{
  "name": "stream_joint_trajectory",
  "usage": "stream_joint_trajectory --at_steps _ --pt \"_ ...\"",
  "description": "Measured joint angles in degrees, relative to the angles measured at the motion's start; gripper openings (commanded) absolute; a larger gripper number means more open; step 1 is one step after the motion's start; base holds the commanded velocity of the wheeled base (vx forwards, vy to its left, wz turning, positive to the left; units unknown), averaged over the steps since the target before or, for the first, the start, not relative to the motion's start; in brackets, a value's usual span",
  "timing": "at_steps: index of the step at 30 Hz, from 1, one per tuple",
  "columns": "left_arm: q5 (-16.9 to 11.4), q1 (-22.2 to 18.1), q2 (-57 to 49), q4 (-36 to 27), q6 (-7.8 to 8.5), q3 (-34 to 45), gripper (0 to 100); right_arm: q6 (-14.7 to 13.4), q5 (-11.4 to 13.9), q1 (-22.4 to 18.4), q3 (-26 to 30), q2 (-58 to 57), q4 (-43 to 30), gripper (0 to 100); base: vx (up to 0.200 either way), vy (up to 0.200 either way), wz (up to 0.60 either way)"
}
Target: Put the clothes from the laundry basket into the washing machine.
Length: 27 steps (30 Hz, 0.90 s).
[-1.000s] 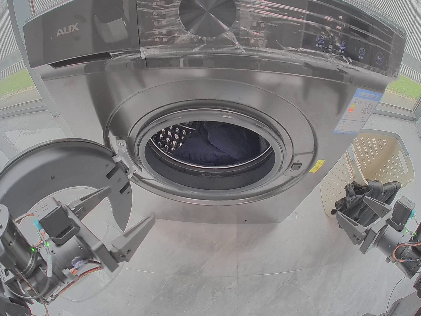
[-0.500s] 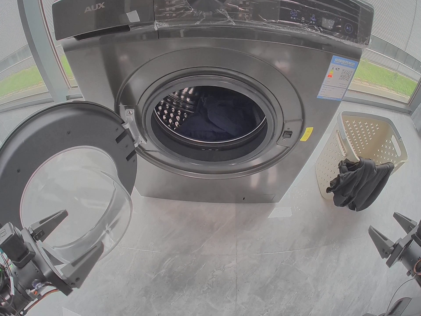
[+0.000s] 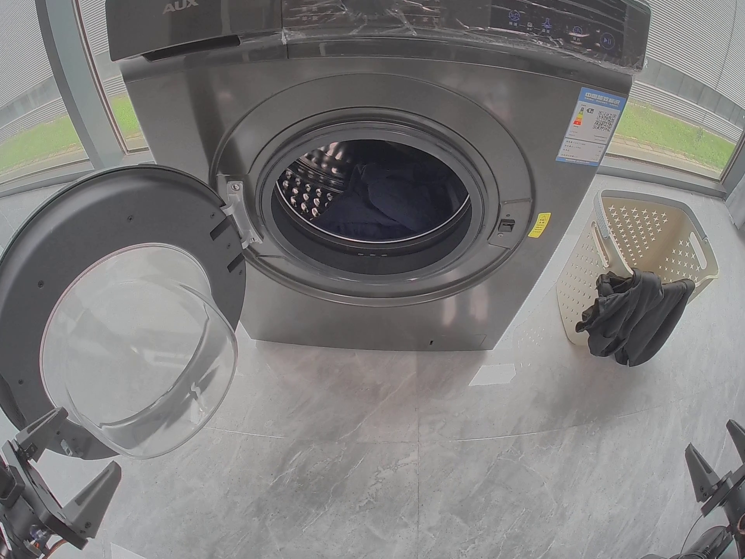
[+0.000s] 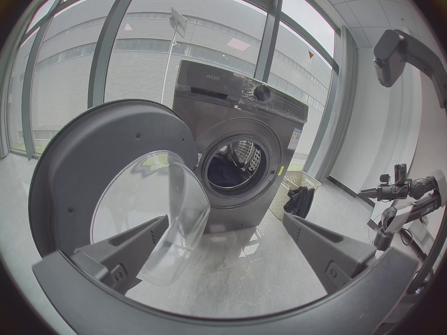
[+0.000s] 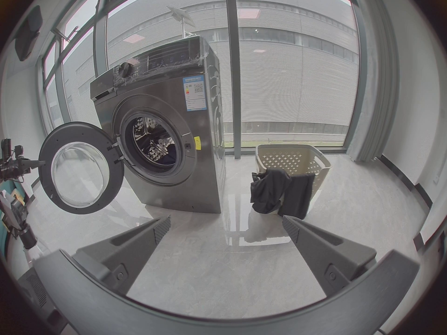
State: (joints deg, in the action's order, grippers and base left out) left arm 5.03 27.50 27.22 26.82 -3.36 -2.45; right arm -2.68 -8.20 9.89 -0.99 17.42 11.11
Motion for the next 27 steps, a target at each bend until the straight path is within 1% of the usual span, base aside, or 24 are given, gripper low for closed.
stream_joint_trajectory --at_steps 4,7,9,12,14,16,18,21,23,25,26,27 --pt "-1.56 -2.97 -4.64 -2.55 0.13 1.02 100 -0.05 0.11 -1.62 0.0 -5.35 -3.83 100 0.0 -0.2 0.0" --pt "-2.68 -5.42 -8.81 -9.34 0.2 1.35 100 -0.27 0.05 -2.36 0.0 -7.95 -5.08 100 0.0 -0.2 0.0" --pt "-3.56 -7.94 -12.13 -14.7 0.28 1.4 100 -0.24 -0.17 -2.73 0.0 -9.22 -5.58 100 0.0 -0.2 0.0" --pt "-4.25 -11.85 -16.29 -20.07 0.41 1.44 100 0.06 -0.11 -4.13 -0.02 -10.57 -6.33 100 0.0 -0.2 0.0" --pt "-4.6 -14.03 -18.19 -21.25 0.63 1.44 100 0.28 0.38 -6.1 -0.02 -11.45 -6.88 100 0.0 -0.2 0.0" --pt "-5.01 -16.73 -19.52 -21.36 1.27 1.44 100 0.34 1.28 -8.0 -0.02 -12.5 -7.83 100 0.0 -0.2 0.0" --pt "-5.81 -20.18 -20.72 -21.63 2.93 1.44 100 0.3 2.16 -9.14 -0.02 -13.62 -8.59 100 0.0 -0.2 0.0" --pt "-6.75 -24.87 -22.32 -21.92 5.68 1.44 100 0.22 3.1 -9.73 -0.02 -14.95 -9.45 100 0.0 -0.2 0.0" --pt "-6.12 -26.77 -23.17 -22.31 6.51 1.44 100 0.17 3.52 -9.91 -0.02 -15.47 -9.76 100 0.0 -0.2 0.0" --pt "-5.06 -27.55 -23.95 -22.91 6.64 1.44 100 0.15 3.8 -9.96 -0.02 -15.88 -10.09 100 0.0 -0.2 0.0" --pt "-4.57 -27.55 -24.31 -23.3 6.27 1.44 100 0.2 3.97 -9.96 -0.02 -16.06 -10.24 100 0.0 -0.2 0.0" --pt "-4.39 -27.45 -24.64 -23.7 5.52 1.44 100 0.37 4.19 -9.98 -0.02 -16.19 -10.4 100 0.0 -0.2 0.0"
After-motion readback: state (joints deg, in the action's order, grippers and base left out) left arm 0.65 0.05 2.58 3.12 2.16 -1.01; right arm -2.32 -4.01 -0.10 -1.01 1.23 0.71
